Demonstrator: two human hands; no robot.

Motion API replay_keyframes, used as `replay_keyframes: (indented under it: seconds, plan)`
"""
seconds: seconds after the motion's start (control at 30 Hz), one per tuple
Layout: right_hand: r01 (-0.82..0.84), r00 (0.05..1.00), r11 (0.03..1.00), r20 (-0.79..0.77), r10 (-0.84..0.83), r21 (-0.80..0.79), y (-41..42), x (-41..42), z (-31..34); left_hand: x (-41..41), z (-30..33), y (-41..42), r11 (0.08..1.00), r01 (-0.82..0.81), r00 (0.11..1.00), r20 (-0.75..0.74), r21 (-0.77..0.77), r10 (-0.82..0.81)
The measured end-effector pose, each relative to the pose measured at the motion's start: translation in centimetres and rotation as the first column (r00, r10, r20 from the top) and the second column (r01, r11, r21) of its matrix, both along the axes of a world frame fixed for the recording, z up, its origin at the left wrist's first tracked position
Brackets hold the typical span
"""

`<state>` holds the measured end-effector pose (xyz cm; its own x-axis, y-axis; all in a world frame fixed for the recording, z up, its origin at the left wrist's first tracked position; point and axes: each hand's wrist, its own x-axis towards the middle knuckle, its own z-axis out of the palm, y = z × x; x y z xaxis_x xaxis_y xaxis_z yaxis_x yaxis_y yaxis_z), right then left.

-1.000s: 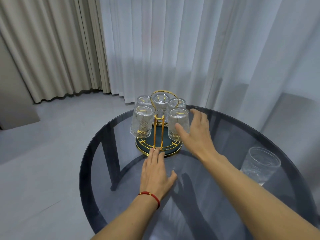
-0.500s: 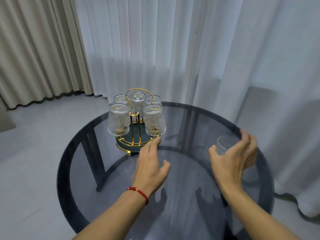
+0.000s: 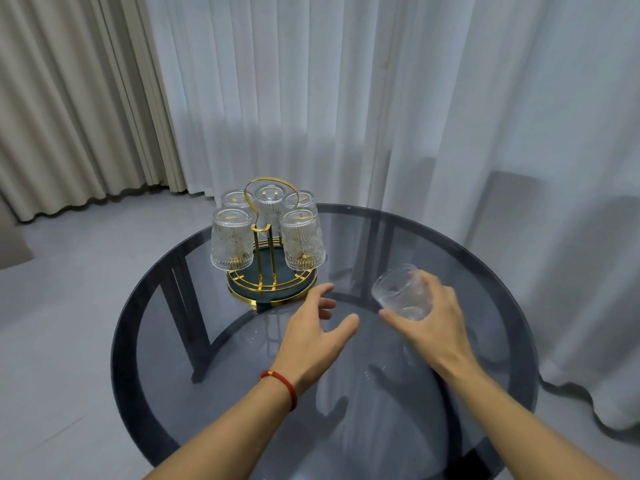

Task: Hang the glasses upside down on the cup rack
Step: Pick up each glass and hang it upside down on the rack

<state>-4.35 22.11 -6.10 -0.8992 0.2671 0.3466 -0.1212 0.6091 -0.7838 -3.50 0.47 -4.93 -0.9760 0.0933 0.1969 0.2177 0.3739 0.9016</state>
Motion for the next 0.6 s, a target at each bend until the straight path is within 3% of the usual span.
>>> replay_keyframes:
  seconds: [0.13,0.23,0.3,0.37,0.47,0.53,0.6]
  plan:
    - [-0.265,0.962,0.954,-0.029,0.271,0.140,-3.0,1.0,0.9,0.2,0.7,0.2,0.963,0.105,0.979,0.142,0.247,-0.143]
    - [-0.397,0.913,0.886,0.005,0.407,0.239,-4.8,1.6,1.1,0.7,1.0,0.2,0.973,0.054,0.995,0.067,0.223,-0.071]
    - [-0.438,0.898,0.886,0.030,0.439,0.152,-5.3,1.6,1.4,0.7,1.2,-0.4,0.953,-0.014,0.999,0.041,0.302,0.002]
    - [-0.446,0.885,0.889,0.095,0.455,-0.100,-5.2,1.5,2.0,0.6,1.5,-1.2,0.885,-0.022,0.995,0.098,0.465,-0.026]
    - [-0.438,0.808,0.771,0.174,0.563,-0.462,-5.8,1.4,2.7,0.4,1.8,-2.6,0.794,-0.008,0.984,0.146,0.608,-0.101]
    - [-0.422,0.823,0.751,0.132,0.553,-0.508,-6.6,1.2,3.2,0.0,1.6,-3.3,0.773,-0.005,0.982,0.149,0.634,-0.116]
    - [-0.413,0.867,0.797,0.076,0.492,-0.440,-7.7,0.9,4.4,-0.5,1.3,-4.0,0.786,-0.064,0.988,0.150,0.615,-0.037]
